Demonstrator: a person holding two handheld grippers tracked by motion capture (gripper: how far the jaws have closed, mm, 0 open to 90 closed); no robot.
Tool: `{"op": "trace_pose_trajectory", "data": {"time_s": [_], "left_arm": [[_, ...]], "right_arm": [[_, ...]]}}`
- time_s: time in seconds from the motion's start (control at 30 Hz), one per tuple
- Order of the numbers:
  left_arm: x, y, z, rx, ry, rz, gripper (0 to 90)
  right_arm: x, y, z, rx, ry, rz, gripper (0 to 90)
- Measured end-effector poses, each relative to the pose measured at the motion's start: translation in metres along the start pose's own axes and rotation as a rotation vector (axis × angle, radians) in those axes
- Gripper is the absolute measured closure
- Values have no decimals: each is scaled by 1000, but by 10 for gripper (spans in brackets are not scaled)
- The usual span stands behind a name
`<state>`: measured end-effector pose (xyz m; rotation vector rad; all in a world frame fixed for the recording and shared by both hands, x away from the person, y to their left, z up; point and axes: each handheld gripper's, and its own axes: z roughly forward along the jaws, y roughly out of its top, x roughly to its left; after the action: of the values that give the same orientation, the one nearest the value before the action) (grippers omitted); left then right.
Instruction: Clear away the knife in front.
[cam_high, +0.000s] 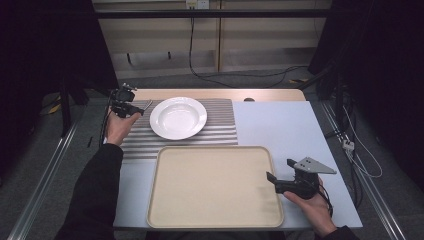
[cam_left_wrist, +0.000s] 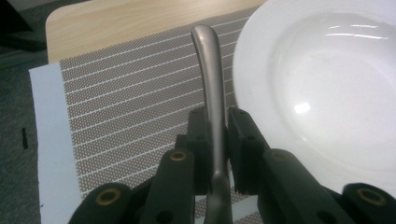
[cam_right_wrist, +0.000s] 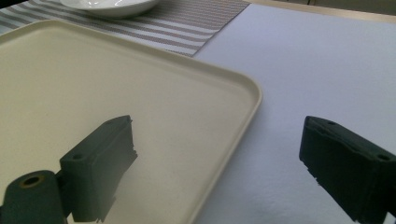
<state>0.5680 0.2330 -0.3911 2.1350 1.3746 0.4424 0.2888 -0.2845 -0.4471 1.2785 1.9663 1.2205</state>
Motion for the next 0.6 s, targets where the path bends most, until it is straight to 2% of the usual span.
{"op": "trace_pose_trajectory", "data": {"time_s": [0.23, 0.37, 0.6], "left_arm": [[-8, -3, -16, -45, -7, 22, 801], [-12, -6, -28, -79, -23, 13, 800], [-19, -12, -38, -103, -44, 31, 800]], "right_arm": [[3, 1, -1, -7, 1, -4, 101], [3, 0, -3, -7, 0, -3, 100], [2, 0, -4, -10, -2, -5, 100]]}}
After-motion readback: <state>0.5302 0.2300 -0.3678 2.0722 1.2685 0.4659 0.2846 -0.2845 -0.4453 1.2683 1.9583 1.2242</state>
